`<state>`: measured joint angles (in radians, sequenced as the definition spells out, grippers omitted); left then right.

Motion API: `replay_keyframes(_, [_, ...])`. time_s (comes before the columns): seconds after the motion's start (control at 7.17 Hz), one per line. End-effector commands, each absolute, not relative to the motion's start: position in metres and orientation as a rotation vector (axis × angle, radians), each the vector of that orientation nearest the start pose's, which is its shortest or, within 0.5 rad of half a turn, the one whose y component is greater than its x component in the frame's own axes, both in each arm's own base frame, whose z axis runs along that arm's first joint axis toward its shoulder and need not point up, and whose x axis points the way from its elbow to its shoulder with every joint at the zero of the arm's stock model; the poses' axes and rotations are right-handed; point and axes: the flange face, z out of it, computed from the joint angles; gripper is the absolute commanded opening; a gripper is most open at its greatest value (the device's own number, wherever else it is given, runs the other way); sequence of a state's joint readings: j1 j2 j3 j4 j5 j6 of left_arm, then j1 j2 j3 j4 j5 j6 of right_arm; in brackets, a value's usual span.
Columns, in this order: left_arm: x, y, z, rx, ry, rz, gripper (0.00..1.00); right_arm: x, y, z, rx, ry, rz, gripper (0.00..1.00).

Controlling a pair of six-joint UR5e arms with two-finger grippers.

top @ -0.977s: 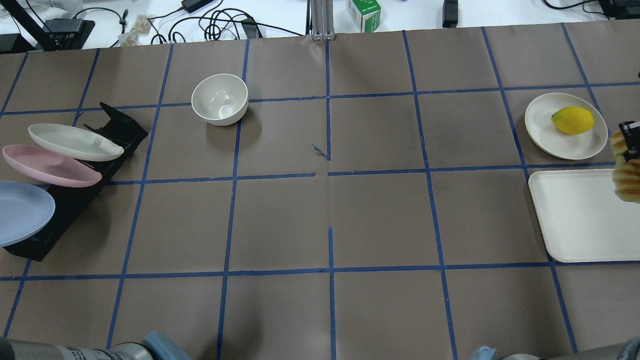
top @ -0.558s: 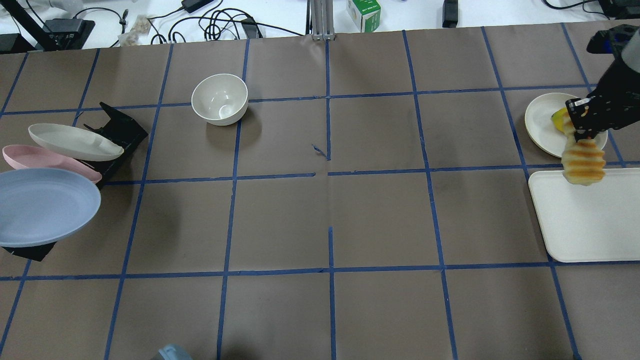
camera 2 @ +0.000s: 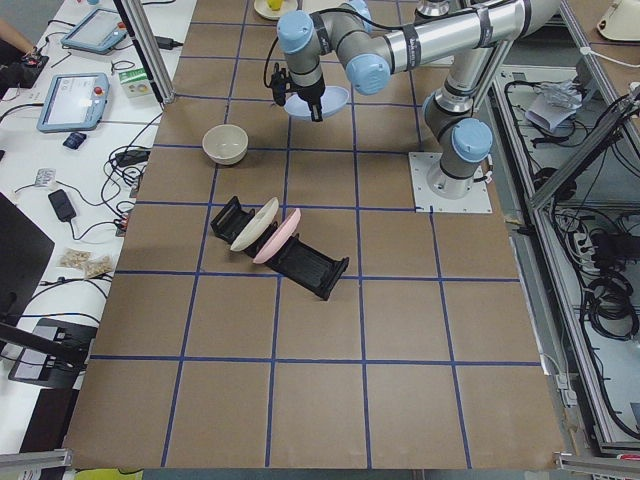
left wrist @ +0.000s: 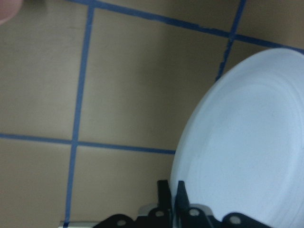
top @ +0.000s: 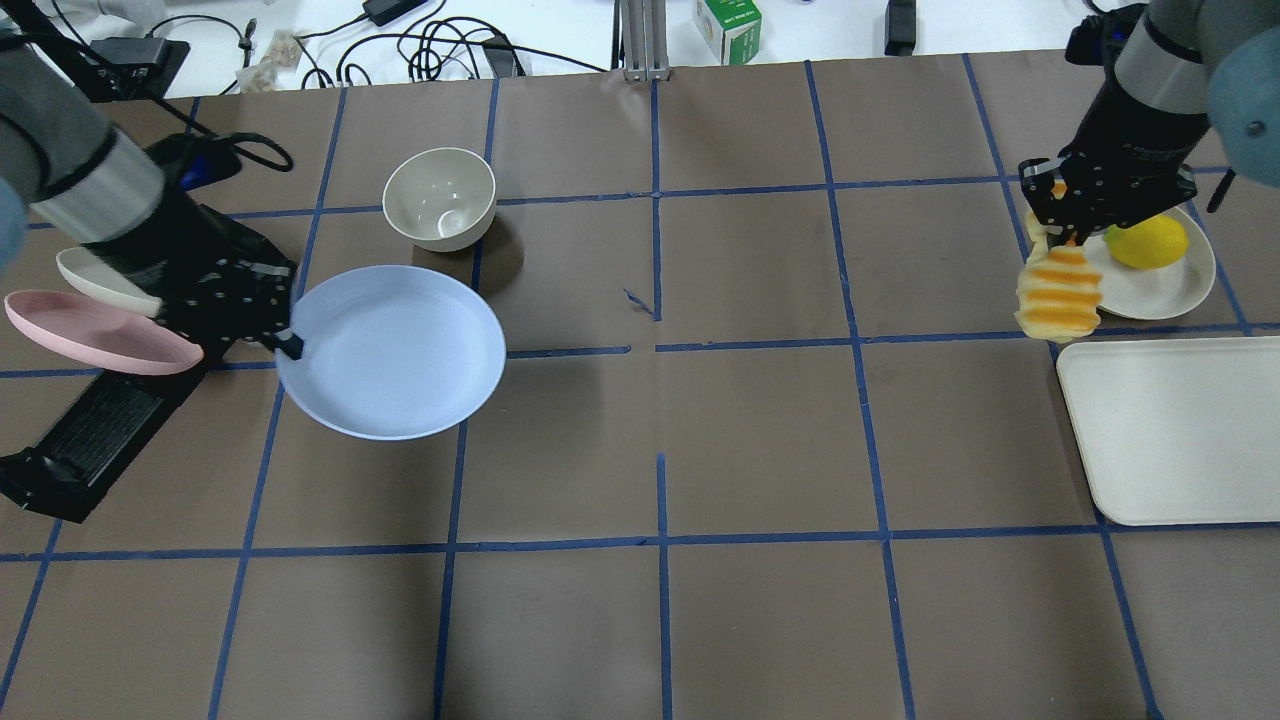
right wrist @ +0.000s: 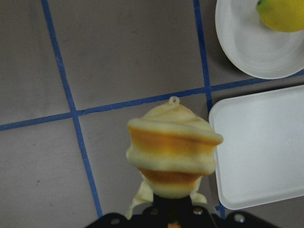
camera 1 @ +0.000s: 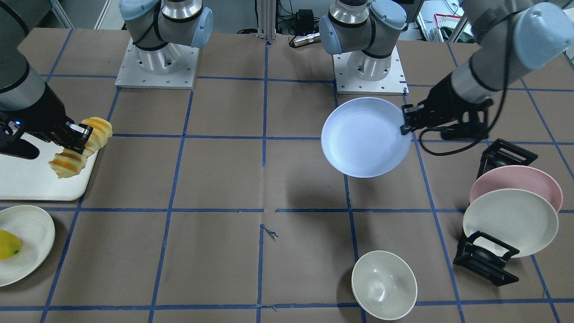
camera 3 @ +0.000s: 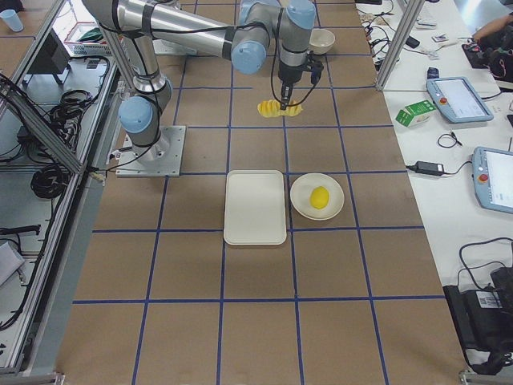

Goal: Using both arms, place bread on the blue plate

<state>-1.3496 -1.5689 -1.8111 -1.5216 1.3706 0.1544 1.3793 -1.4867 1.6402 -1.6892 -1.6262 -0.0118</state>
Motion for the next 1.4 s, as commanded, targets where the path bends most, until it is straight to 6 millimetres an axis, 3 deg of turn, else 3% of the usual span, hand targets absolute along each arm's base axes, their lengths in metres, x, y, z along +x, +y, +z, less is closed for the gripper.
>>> replay_keyframes(0.0, [-0.157,-0.470,0.301,-0.091,3.523,0.060,0.00,0.086,-0.532,0.431,0.308,3.151,0.034,0.00])
replay_keyframes(0.14, [-0.184,-0.469,0.270,-0.099,3.529,-0.044,0.00,0.111,-0.533,0.425,0.338,3.114,0.039,0.00])
replay_keyframes(0.28, [-0.195,-0.475,0.249,-0.066,3.530,-0.108,0.00,0.131,-0.532,0.420,0.374,3.110,0.047,0.00])
replay_keyframes(0.42, [-0.214,-0.471,0.233,-0.001,3.526,-0.061,0.00,0.155,-0.531,0.414,0.353,3.114,0.041,0.00])
replay_keyframes(0.56, [-0.236,-0.468,0.227,0.097,3.520,-0.148,0.00,0.180,-0.534,0.406,0.319,3.114,0.006,0.00])
replay_keyframes(0.84, [-0.240,-0.467,0.191,0.093,3.500,-0.035,0.00,0.230,-0.532,0.385,0.299,3.113,-0.009,0.00])
replay_keyframes(0.98, [-0.241,-0.476,0.193,0.122,3.502,-0.137,0.00,0.241,-0.533,0.375,0.295,3.114,0.006,0.00])
replay_keyframes(1.26, [-0.239,-0.484,0.195,0.135,3.492,-0.254,0.99,0.263,-0.535,0.353,0.236,3.124,0.027,0.00])
